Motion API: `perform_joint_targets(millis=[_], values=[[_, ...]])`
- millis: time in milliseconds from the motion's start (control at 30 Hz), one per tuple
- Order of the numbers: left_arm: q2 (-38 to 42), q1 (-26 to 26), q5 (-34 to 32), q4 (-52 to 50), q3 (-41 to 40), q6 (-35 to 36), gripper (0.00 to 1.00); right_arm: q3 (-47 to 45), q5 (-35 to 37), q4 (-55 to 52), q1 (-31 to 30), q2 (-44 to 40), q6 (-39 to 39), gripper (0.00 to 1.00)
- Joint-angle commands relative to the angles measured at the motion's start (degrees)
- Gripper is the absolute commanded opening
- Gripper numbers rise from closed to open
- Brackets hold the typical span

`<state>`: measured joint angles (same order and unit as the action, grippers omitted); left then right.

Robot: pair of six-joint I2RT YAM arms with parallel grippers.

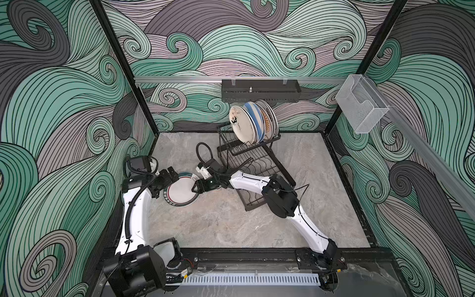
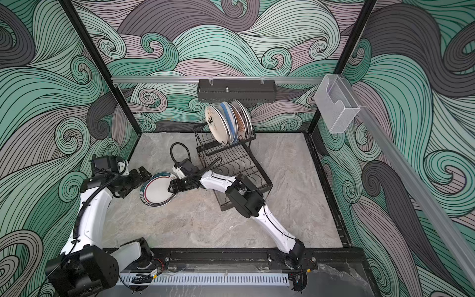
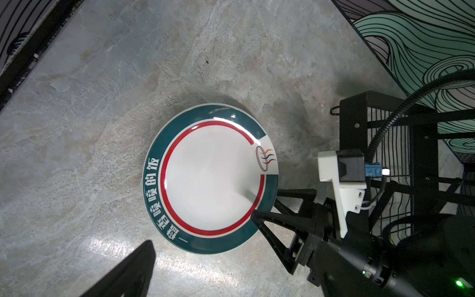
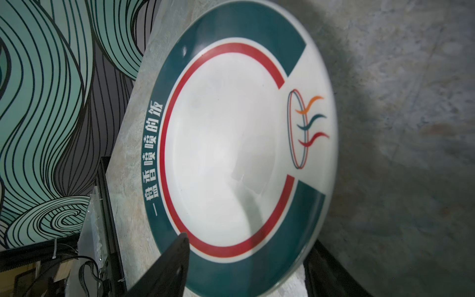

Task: Load plates into a dish rack
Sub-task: Pick up the plate from the middle-right of the table.

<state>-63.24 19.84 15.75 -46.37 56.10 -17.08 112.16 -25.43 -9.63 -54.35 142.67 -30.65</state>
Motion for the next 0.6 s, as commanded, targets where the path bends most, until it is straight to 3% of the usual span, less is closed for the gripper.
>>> perform_joint_targets(millis=[0, 567], values=[[0.0, 0.4, 0.9, 0.7, -0.1, 0.3, 0.99, 0.6, 1.4, -0.5, 0.4, 2.2, -2.0, 0.63], [0.5, 0.4, 1.9, 1.0, -0.6, 1.4, 0.99, 4.3, 5.6, -5.5, 0.3, 4.0, -2.8, 0.37]])
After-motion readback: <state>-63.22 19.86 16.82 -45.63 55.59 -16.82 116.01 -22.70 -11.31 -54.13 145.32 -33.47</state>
